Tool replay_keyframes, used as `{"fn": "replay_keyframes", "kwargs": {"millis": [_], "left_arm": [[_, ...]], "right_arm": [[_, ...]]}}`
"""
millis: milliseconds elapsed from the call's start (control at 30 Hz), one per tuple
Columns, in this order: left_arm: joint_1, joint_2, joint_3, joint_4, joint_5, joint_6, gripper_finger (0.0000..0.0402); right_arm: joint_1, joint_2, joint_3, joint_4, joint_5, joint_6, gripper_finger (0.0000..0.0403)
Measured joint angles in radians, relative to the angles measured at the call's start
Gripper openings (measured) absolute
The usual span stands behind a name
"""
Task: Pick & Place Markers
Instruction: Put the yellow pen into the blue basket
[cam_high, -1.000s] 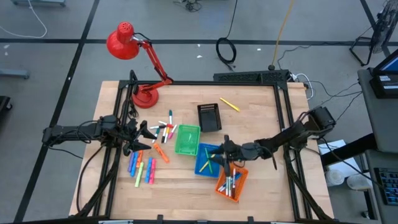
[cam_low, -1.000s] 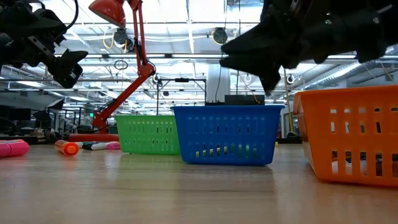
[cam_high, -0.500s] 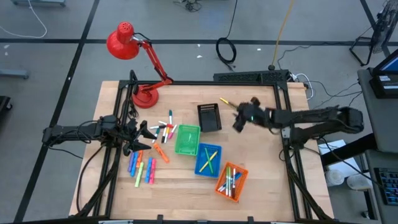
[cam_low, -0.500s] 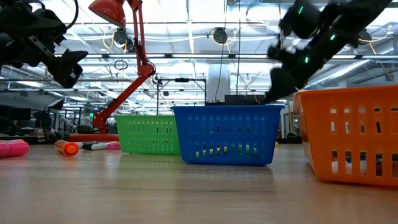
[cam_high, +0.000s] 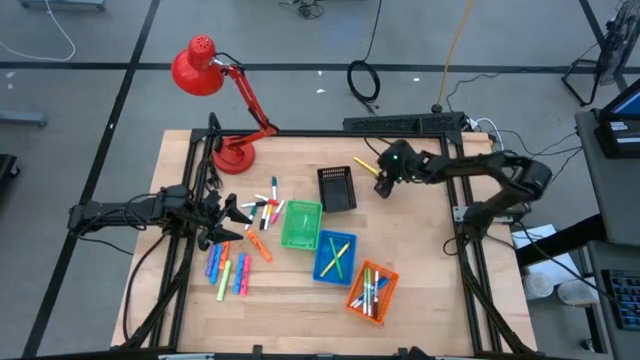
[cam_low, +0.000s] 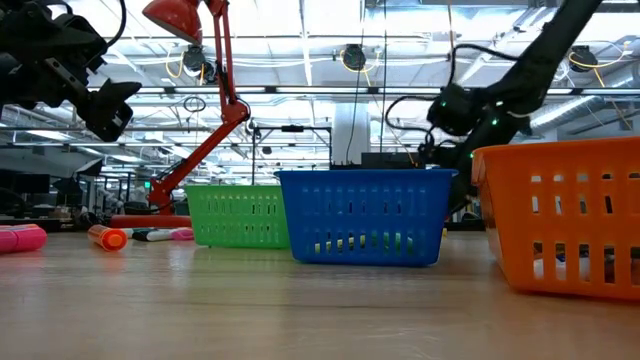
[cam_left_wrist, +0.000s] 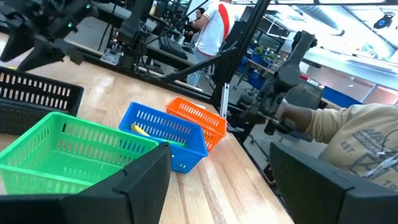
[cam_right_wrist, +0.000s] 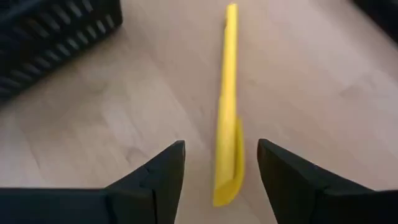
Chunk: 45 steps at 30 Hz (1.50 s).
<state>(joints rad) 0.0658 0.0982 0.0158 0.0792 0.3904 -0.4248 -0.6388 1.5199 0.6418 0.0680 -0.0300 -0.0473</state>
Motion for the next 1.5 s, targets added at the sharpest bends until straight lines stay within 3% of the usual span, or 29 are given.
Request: {"fn": "replay_keyframes", "kwargs": {"millis": [300,400,600,733,867,1033,1167,1267,1367,1500], "left_arm": [[0.0,0.0,0.0,0.0,0.0,0.0,0.0274],[0.0,0.0,0.0,0.0,0.0,0.0,0.0273],[0.0,0.0,0.0,0.0,0.0,0.0,0.0273],[0.0,0.0,0.0,0.0,0.0,0.0,0.0273],[0.0,0.0,0.0,0.0,0.0,-0.001,0.0273],[0.0,0.0,0.0,0.0,0.0,-0.003,0.0273],[0.0,0.0,0.0,0.0,0.0,-0.003,0.0273],[0.0,0.0,0.0,0.0,0.0,-0.003,0.0273],[0.0,0.0,0.0,0.0,0.0,0.0,0.0273],[0.0,0.0,0.0,0.0,0.0,0.0,0.0273]], "right_arm": [[-0.003,0.166,0.125,-0.107,-0.001,-0.021,0.0176],[-0.003,0.188,0.127,-0.158,0.001,-0.034,0.0141],[-0.003,0.194,0.125,-0.259,0.005,-0.052,0.0031],[-0.003,0.194,0.124,-0.262,0.002,-0.039,0.0027],[0.003,0.134,0.124,-0.256,0.002,-0.012,0.0026],[0.05,-0.049,0.112,-0.299,-0.006,0.091,0.0024],[0.158,-0.228,0.109,-0.276,-0.068,0.22,0.0022],[0.303,-0.32,0.1,-0.271,-0.066,0.337,0.0022],[0.496,-0.367,0.103,-0.24,0.01,0.443,0.0021],[0.77,-0.333,0.1,-0.156,0.198,0.594,0.0021]]}}
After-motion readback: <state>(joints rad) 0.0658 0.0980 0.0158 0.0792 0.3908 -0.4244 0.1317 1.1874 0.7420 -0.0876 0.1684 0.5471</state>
